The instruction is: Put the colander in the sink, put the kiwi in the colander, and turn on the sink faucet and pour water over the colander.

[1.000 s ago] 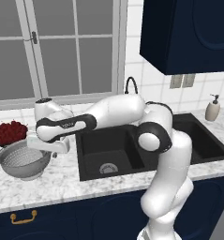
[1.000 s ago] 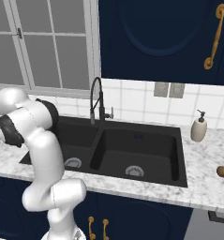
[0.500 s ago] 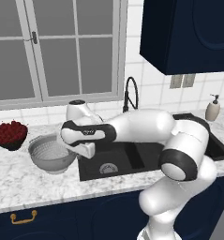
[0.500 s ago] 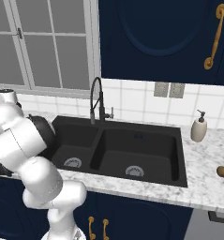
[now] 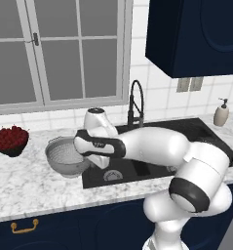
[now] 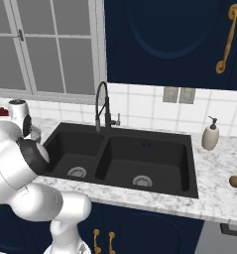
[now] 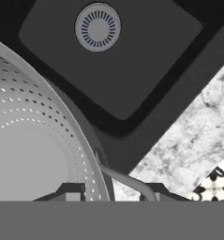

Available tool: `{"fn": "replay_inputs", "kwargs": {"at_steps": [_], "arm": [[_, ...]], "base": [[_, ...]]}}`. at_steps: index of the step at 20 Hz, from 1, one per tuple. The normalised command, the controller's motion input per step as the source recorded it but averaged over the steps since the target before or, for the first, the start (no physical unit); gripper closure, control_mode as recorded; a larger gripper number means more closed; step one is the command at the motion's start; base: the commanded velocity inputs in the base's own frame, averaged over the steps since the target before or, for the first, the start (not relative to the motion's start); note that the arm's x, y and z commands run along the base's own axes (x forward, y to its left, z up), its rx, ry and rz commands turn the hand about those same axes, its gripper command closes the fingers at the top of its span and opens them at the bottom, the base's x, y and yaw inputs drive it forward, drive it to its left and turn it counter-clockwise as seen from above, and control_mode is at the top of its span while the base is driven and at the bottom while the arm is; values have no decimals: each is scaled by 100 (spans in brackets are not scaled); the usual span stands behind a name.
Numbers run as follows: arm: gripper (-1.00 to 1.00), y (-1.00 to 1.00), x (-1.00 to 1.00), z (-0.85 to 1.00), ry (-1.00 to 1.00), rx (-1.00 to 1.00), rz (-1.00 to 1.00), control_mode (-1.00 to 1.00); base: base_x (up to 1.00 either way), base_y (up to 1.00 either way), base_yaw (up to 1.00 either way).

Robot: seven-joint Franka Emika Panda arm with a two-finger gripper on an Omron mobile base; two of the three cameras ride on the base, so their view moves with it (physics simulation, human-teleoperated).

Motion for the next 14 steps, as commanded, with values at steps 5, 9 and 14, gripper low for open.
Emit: {"fn": "replay_inputs", "kwargs": {"at_steps": [5,9,14], "arm": [[100,-89,12,-1,11,2,-30,-100],[100,-95,3,0,18,0,-34,-100],[100,-64,25,-5,19,0,-35,-100]], "base": [[0,0,0],[0,0,0],[0,0,0]]}}
